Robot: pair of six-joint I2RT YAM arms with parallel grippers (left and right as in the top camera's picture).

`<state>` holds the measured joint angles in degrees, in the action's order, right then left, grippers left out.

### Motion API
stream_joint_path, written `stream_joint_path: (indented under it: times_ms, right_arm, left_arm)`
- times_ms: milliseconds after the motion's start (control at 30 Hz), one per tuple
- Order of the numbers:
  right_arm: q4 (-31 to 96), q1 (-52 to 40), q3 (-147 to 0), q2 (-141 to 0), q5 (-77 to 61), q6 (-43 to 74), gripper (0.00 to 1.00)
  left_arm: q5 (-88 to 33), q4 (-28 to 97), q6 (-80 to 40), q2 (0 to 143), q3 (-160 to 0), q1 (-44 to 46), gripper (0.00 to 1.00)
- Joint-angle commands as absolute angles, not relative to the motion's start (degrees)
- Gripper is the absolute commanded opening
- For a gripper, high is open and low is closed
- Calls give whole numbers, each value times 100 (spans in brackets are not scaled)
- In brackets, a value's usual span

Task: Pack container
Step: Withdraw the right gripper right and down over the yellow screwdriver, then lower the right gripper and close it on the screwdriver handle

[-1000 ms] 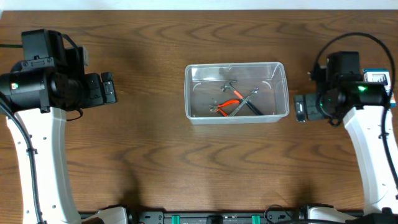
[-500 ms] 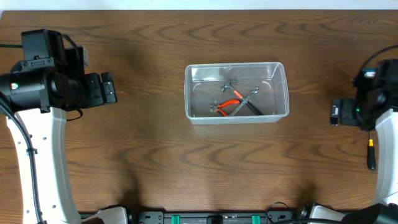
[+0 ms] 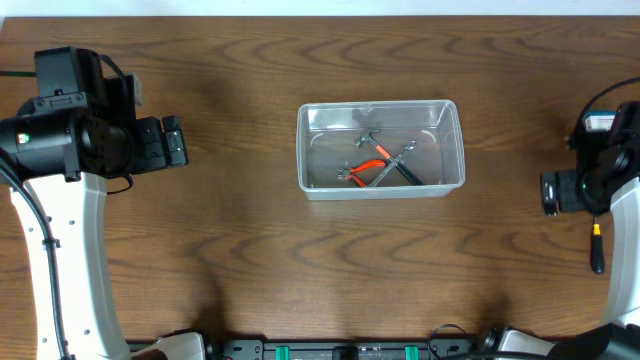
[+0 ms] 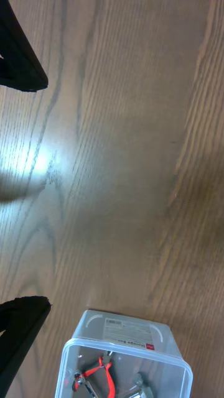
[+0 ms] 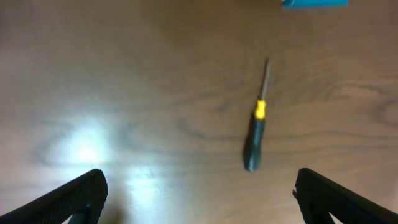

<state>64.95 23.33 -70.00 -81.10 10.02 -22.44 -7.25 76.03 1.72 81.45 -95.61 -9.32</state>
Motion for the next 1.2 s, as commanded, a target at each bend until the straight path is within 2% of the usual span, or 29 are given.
stream_joint_path:
  times_ms: [0, 67, 267, 500, 1167]
  right_arm:
    - [6510, 2657, -6847, -8285, 1584, -2738, 99]
    - [6473, 2827, -6847, -8353, 1455, -2755, 99]
    - [6219, 3459, -6785, -8517, -47, -3098, 99]
    - [6016, 3977, -6731, -8871, -27, -3498, 99]
    - [4574, 4195, -5496, -8967, -49, -3662, 99]
  left_arm:
    - [-679, 7596, 167, 8162, -9660, -958, 98]
    - [-681, 7585, 165, 8162, -9660, -958, 98]
    - [-681, 7577, 167, 8162, -9660, -958, 98]
    - [-681, 7579, 167, 8162, -9660, -958, 98]
    - [-681, 7583, 165, 8162, -9660, -958, 98]
